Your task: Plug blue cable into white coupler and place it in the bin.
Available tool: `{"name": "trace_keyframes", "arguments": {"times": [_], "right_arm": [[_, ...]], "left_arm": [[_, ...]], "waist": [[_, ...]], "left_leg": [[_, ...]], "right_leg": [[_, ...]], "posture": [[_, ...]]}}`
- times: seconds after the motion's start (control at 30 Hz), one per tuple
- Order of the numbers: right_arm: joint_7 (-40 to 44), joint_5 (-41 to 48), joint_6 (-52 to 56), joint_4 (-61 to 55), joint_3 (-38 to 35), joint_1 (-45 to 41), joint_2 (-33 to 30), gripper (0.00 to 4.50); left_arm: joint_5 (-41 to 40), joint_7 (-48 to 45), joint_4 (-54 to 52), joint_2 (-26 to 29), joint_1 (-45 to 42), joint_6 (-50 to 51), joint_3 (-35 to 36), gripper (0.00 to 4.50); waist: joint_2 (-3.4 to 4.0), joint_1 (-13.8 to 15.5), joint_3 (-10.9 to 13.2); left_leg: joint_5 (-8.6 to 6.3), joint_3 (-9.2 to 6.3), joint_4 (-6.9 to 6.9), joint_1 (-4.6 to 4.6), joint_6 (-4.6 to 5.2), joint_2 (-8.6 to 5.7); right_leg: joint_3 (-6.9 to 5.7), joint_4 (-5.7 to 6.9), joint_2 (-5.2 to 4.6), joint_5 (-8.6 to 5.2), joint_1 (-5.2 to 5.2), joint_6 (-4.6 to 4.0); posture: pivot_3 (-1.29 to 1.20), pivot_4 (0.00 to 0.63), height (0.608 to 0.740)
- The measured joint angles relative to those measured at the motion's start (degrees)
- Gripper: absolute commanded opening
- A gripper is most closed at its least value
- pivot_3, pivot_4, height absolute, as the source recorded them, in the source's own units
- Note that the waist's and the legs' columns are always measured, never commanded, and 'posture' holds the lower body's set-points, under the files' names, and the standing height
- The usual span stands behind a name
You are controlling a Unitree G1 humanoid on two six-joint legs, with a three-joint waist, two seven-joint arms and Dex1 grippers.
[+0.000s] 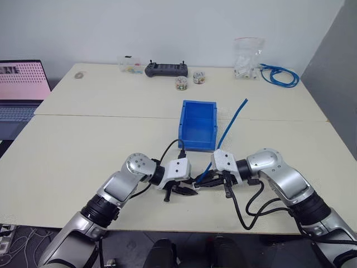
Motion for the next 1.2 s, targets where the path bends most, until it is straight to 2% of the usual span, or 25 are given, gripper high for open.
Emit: {"name": "trace_keyframes", "arguments": {"times": [0.23,0.27,0.3,0.47,0.7,0.87,1.03,1.1,1.13,1.2], "right_arm": [[-0.7,1.0,2.0,-0.6,-1.6,0.7,1.2,0.07],[-1.3,1.4,2.9,-0.9,-2.1,0.7,1.5,0.07],[-1.9,1.7,3.7,-1.4,-2.4,0.9,1.9,0.07],[-5.3,3.4,7.2,-3.5,-4.2,2.5,3.5,0.07],[-12.0,8.0,12.7,-7.6,-11.0,2.5,6.1,0.07],[-17.0,16.1,21.2,-7.6,-21.7,-1.6,6.3,0.07],[-23.2,17.0,22.7,2.0,-25.9,-13.2,9.9,0.07],[-24.4,15.5,21.3,8.8,-25.5,-17.4,11.1,0.78],[-24.6,14.4,20.4,12.6,-25.0,-19.6,11.6,0.90],[-25.0,10.7,17.7,25.4,-23.1,-26.9,13.1,1.44]], "left_arm": [[0.1,1.0,-0.8,-0.4,1.3,0.9,0.9,0.95],[-0.1,1.1,-1.3,-0.3,1.9,1.5,1.5,1.65],[-0.2,1.3,-1.7,-0.2,2.5,1.5,1.9,1.74],[-1.4,3.1,-4.9,0.6,6.6,1.7,4.3,2.77],[-10.3,8.4,-16.0,6.4,9.6,11.6,20.0,4.47],[-12.2,16.8,-20.3,7.5,6.3,17.7,28.4,4.50],[-11.6,24.1,-21.3,5.5,2.1,20.5,28.3,4.50],[-10.9,24.8,-21.1,5.4,1.0,20.4,27.1,4.50],[-10.6,24.9,-20.9,5.3,0.7,20.0,26.4,4.50],[-9.5,25.5,-19.0,4.4,-0.7,18.8,24.4,4.50]], "waist": [[0.03,0.0,-0.2],[0.03,-0.1,-0.2],[0.03,-0.1,-0.2],[0.07,-0.3,-0.1],[0.03,-0.7,0.2],[-0.11,-0.6,0.5],[-0.13,-1.2,0.6],[-0.12,-1.5,0.6],[-0.12,-1.5,0.6],[-0.10,-1.7,0.7]], "left_leg": [[0.00,0.00,-0.01,0.01,0.01,0.00],[0.00,0.00,-0.01,0.01,0.00,0.01],[0.00,-0.01,-0.01,-0.02,0.00,0.02],[0.00,-0.04,0.03,-0.28,0.00,0.05],[0.00,-0.07,0.04,-0.40,-0.01,0.06],[0.01,-0.07,0.06,-0.41,-0.01,0.02],[0.01,0.00,0.01,-0.41,-0.02,0.03],[0.01,0.08,-0.01,-0.44,-0.02,0.03],[0.02,0.11,0.00,-0.46,-0.02,0.03],[0.03,0.23,0.00,-0.51,-0.02,0.02]], "right_leg": [[0.01,0.00,0.00,-0.01,0.01,0.00],[0.01,0.01,0.00,-0.01,0.01,0.00],[0.01,0.01,0.00,-0.01,-0.02,0.00],[0.01,0.13,0.00,0.06,-0.32,-0.15],[-0.01,0.23,-0.01,-0.02,-0.47,-0.04],[-0.01,0.23,-0.04,0.06,-0.47,-0.16],[0.02,0.27,-0.03,0.15,-0.54,-0.32],[0.08,0.32,-0.03,0.16,-0.62,-0.33],[0.09,0.33,-0.03,0.16,-0.65,-0.33],[0.18,0.40,-0.02,0.18,-0.78,-0.36]], "posture": [[0.00,0.150,0.740],[0.00,0.150,0.740],[0.00,0.150,0.740],[0.00,0.150,0.740],[0.00,0.150,0.740],[0.00,0.150,0.740],[0.00,0.150,0.740],[0.00,0.150,0.740],[0.00,0.150,0.740],[0.00,0.150,0.740]]}}
